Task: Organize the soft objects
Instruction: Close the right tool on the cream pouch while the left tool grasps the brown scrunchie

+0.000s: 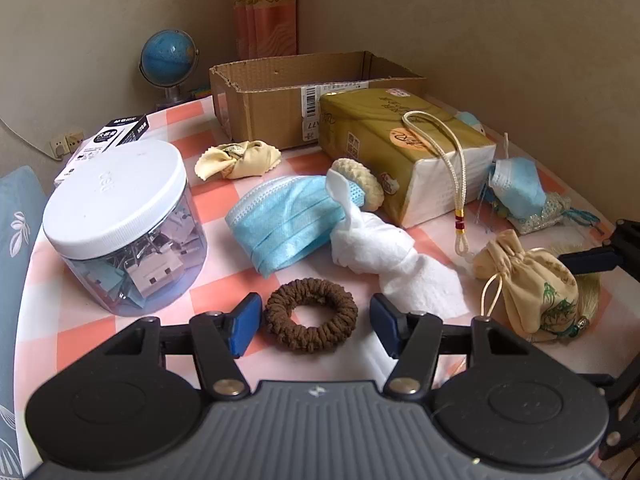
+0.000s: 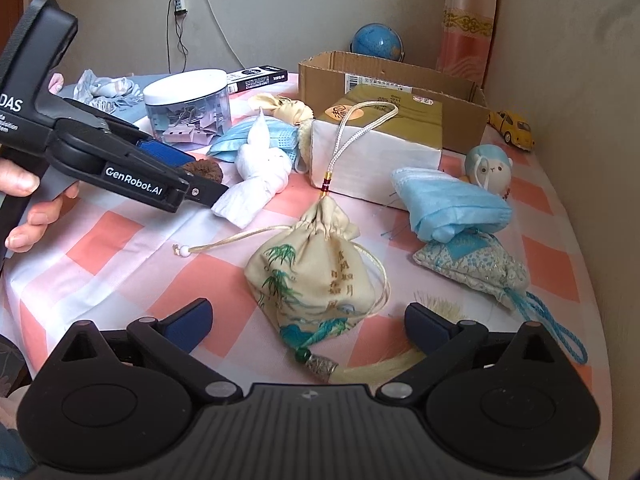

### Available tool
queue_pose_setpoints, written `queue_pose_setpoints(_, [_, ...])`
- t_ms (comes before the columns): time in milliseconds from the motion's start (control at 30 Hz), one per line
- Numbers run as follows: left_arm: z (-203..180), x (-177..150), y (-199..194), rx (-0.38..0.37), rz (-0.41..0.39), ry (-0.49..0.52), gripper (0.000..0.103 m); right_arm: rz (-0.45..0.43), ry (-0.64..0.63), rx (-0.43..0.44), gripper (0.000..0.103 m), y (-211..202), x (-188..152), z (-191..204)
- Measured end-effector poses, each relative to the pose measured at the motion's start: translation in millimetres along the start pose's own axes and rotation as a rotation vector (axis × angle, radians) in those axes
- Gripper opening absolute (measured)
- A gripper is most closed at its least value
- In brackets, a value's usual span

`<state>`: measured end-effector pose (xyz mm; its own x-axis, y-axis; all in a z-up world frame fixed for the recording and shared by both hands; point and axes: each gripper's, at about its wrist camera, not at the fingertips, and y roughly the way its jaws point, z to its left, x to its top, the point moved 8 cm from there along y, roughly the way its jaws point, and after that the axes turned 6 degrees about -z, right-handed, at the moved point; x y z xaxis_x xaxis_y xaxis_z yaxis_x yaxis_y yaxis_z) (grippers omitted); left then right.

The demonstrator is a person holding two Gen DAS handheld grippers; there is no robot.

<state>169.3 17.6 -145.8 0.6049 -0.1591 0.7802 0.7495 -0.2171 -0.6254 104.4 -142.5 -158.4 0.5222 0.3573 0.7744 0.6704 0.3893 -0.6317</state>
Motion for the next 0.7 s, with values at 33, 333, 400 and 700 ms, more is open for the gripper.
queue_pose_setpoints(33, [0.3, 0.1, 0.1, 0.000, 0.000, 0.001, 0.058, 0.001, -0.004, -0.002, 0.103, 1.6, 1.5, 0.1])
queue_pose_setpoints(333, [1.8, 1.9, 0.4, -0.008, 0.010, 0.010, 0.049, 0.005, -0.023, -0.010, 0.083, 9.5, 14.8, 0.9])
queue_pose_setpoints(400, [1.9, 2.0, 0.2, -0.013, 0.015, 0.011, 0.047, 0.016, -0.021, -0.011, 0.075, 9.3, 16.4, 0.1])
queue_pose_setpoints(700, [-2.2, 2.5, -7.3, -0.050, 0.057, 0.056, 0.036, 0.038, -0.051, -0.019, 0.068, -6.1, 22.4, -2.3])
